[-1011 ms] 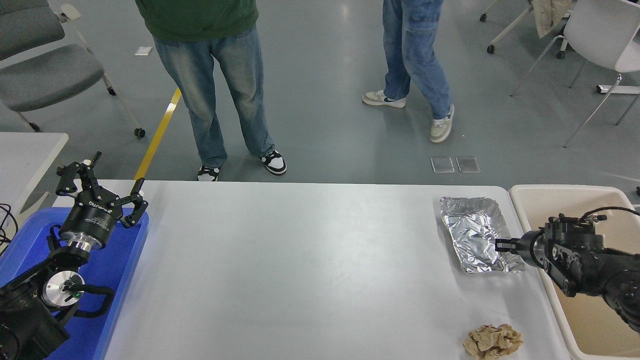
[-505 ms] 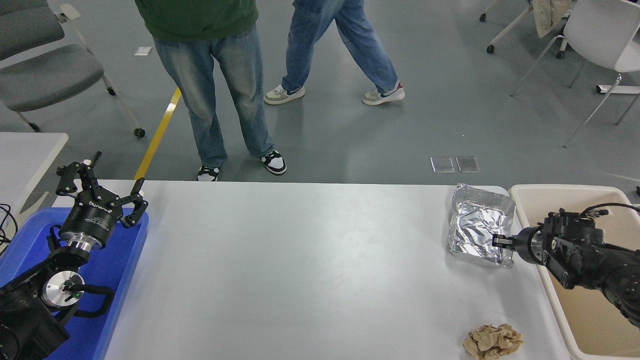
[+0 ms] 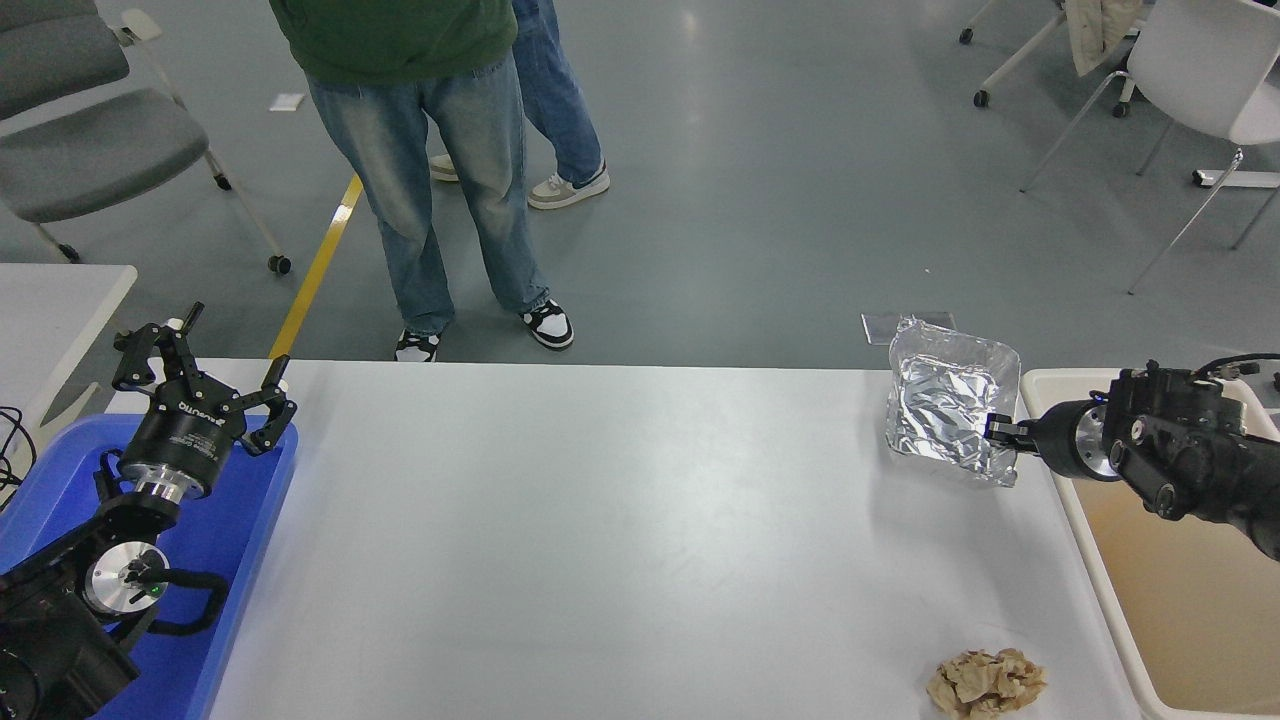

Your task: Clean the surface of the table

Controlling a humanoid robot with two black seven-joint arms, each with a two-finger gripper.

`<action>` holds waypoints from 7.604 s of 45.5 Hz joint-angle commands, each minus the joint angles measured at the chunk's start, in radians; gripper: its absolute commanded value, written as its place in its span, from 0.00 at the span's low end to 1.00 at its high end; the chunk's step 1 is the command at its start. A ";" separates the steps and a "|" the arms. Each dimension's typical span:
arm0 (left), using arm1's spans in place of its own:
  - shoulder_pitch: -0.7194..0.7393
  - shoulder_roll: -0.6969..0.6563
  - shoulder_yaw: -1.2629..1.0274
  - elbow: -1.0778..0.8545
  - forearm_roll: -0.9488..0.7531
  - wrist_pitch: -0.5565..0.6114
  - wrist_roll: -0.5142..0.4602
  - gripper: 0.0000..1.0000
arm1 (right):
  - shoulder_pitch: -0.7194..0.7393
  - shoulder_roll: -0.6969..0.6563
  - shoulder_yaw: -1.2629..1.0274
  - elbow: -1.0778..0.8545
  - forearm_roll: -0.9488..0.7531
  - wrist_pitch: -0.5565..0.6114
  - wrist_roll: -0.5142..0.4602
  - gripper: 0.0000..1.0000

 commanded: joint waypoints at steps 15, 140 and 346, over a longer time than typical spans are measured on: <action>0.000 0.000 -0.001 0.001 0.000 0.000 0.000 1.00 | 0.223 -0.546 0.013 0.723 0.006 -0.089 -0.027 0.00; 0.000 0.000 -0.001 0.001 0.000 0.001 0.000 1.00 | -0.458 0.014 -0.143 -0.579 -0.128 -0.325 -0.028 0.00; -0.001 0.000 -0.001 0.001 0.000 0.001 0.000 1.00 | -0.568 0.265 1.374 0.015 0.535 -0.055 0.202 1.00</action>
